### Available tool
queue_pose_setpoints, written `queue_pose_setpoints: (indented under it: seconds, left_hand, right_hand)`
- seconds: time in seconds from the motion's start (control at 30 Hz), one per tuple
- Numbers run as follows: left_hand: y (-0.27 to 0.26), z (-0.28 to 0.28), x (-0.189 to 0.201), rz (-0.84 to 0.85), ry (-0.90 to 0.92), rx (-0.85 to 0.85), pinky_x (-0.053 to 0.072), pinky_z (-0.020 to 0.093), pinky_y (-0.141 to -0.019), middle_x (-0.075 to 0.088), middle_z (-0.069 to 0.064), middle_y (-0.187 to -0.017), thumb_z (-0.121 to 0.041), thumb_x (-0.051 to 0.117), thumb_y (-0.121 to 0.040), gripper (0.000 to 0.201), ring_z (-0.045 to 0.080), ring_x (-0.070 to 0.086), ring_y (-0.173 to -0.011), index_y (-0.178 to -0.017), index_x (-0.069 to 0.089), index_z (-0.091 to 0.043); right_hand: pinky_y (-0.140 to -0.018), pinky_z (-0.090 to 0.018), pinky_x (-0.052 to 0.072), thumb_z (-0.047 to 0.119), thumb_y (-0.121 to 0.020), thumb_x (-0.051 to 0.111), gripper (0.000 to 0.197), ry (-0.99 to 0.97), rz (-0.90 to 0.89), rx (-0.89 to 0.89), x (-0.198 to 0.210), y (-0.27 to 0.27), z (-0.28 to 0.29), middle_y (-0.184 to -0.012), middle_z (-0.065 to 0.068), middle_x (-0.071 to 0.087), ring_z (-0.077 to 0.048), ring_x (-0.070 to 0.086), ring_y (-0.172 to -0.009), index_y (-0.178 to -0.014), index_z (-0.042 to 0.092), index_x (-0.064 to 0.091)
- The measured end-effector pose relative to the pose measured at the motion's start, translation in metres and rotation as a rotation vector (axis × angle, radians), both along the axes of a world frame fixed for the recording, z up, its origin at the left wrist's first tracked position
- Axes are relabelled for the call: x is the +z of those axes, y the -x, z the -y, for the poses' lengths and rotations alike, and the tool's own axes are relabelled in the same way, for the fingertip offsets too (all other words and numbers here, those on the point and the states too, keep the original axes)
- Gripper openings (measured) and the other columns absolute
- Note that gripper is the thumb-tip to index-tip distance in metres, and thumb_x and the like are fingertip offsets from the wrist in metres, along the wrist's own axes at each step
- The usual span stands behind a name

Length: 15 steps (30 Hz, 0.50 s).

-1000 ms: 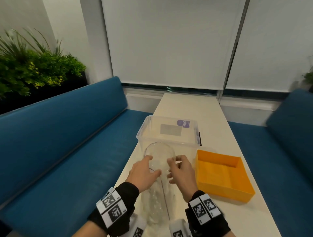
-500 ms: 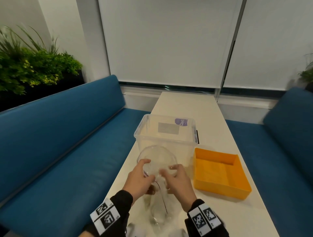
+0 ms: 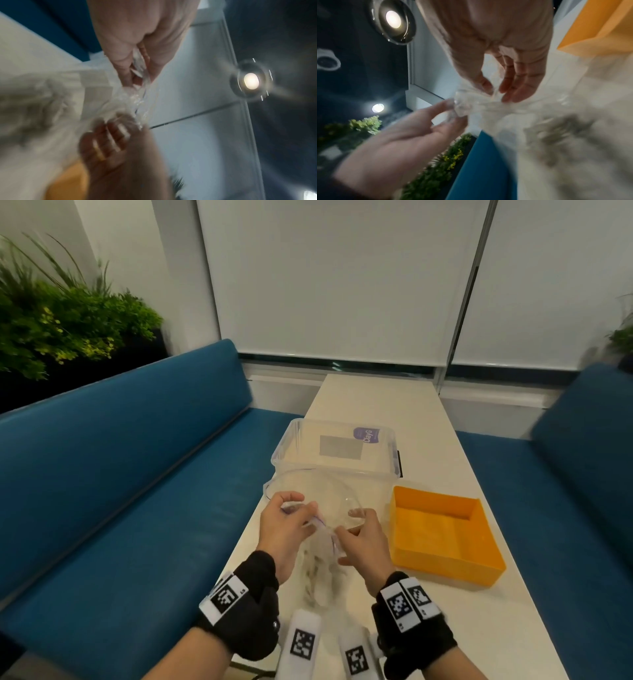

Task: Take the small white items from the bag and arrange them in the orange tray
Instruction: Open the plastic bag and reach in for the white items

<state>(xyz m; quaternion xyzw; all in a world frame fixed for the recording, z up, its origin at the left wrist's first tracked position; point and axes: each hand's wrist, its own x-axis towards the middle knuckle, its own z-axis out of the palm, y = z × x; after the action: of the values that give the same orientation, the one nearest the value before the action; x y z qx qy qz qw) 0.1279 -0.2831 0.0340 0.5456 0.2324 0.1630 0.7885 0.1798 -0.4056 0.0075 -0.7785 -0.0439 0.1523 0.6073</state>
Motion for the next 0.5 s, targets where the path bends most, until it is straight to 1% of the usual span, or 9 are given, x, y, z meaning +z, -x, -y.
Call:
queue_pose_setpoints:
  seconds: [0.07, 0.13, 0.17, 0.23, 0.3, 0.33, 0.37, 0.43, 0.5]
  left_hand:
    - [-0.001, -0.009, 0.004, 0.052, 0.186, 0.109, 0.054, 0.026, -0.056, 0.053, 0.009, -0.064, 0.006, 0.054, -0.092, 0.019, 0.019, 0.061, -0.056, -0.084, 0.049, -0.010]
    - [0.001, -0.018, -0.004, 0.009, 0.215, 0.125, 0.050, 0.028, -0.055, 0.047, 0.005, -0.062, 0.008, 0.051, -0.091, 0.023, 0.016, 0.054, -0.049, -0.078, 0.049, -0.011]
    - [0.004, -0.019, -0.010, -0.069, 0.086, 0.082, 0.048, 0.028, -0.056, 0.049, 0.006, -0.067, 0.007, 0.052, -0.090, 0.023, 0.015, 0.052, -0.051, -0.077, 0.052, -0.012]
    - [0.012, -0.018, -0.021, -0.285, -0.362, -0.056, 0.046, 0.027, -0.063, 0.053, 0.006, -0.093, -0.004, 0.058, -0.088, 0.014, 0.014, 0.053, -0.070, -0.079, 0.061, -0.014]
    - [0.018, -0.016, -0.025, -0.429, -0.691, -0.178, 0.043, 0.024, -0.076, 0.039, 0.003, -0.117, -0.021, 0.065, -0.087, 0.005, 0.013, 0.050, -0.095, -0.092, 0.067, -0.020]
    - [0.020, -0.019, -0.028, -0.479, -0.730, -0.226, 0.042, 0.024, -0.080, 0.032, 0.002, -0.121, -0.030, 0.067, -0.087, 0.016, 0.015, 0.048, -0.102, -0.101, 0.066, -0.024]
    - [0.021, -0.021, -0.029, -0.519, -0.675, -0.267, 0.044, 0.026, -0.079, 0.031, 0.002, -0.123, -0.040, 0.068, -0.085, 0.027, 0.017, 0.049, -0.104, -0.109, 0.062, -0.029]
    - [0.023, -0.021, -0.029, -0.559, -0.435, -0.364, 0.051, 0.030, -0.069, 0.044, 0.002, -0.126, -0.050, 0.069, -0.081, 0.045, 0.019, 0.058, -0.098, -0.120, 0.050, -0.039]
    - [0.022, -0.014, -0.036, -0.575, -0.397, -0.458, 0.054, 0.031, -0.062, 0.059, 0.006, -0.119, -0.036, 0.069, -0.084, 0.050, 0.019, 0.062, -0.088, -0.125, 0.041, -0.042]
  right_hand:
    - [-0.053, -0.030, 0.054, 0.008, -0.085, 0.057, 0.033, 0.035, 0.069, -0.068, -0.006, -0.003, 0.007, -0.085, -0.008, 0.061, -0.020, 0.061, -0.068, -0.115, 0.011, 0.045]
    - [-0.057, -0.034, 0.054, 0.006, -0.085, 0.055, 0.024, 0.085, 0.106, -0.118, -0.009, -0.009, 0.015, -0.079, -0.008, 0.060, -0.021, 0.059, -0.062, -0.109, 0.007, 0.050]
    - [-0.059, -0.036, 0.055, 0.006, -0.086, 0.055, 0.021, 0.101, 0.109, -0.125, -0.009, -0.010, 0.017, -0.078, -0.008, 0.059, -0.022, 0.059, -0.062, -0.106, 0.005, 0.051]
    - [-0.070, -0.041, 0.057, 0.010, -0.086, 0.055, 0.025, 0.141, 0.099, -0.104, -0.010, -0.013, 0.018, -0.084, -0.010, 0.060, -0.025, 0.062, -0.072, -0.111, 0.007, 0.051]
    - [-0.082, -0.041, 0.052, 0.018, -0.083, 0.060, 0.049, 0.245, 0.153, -0.058, -0.009, -0.015, 0.018, -0.106, -0.013, 0.056, -0.026, 0.058, -0.091, -0.128, 0.015, 0.041]
    - [-0.087, -0.040, 0.049, 0.024, -0.081, 0.064, 0.062, 0.292, 0.234, -0.041, -0.006, -0.015, 0.018, -0.118, -0.013, 0.050, -0.026, 0.054, -0.101, -0.135, 0.022, 0.033]
    - [-0.091, -0.040, 0.046, 0.030, -0.079, 0.066, 0.071, 0.326, 0.356, -0.030, -0.002, -0.014, 0.017, -0.125, -0.011, 0.043, -0.026, 0.049, -0.108, -0.139, 0.031, 0.027]
    - [-0.096, -0.042, 0.042, 0.037, -0.079, 0.066, 0.075, 0.421, 0.667, 0.049, 0.009, -0.010, 0.008, -0.133, -0.007, 0.032, -0.025, 0.041, -0.117, -0.140, 0.046, 0.024]
    - [-0.102, -0.046, 0.035, 0.041, -0.082, 0.062, 0.060, 0.592, 0.822, 0.237, 0.010, -0.009, -0.009, -0.146, -0.005, 0.017, -0.027, 0.029, -0.129, -0.133, 0.054, 0.035]
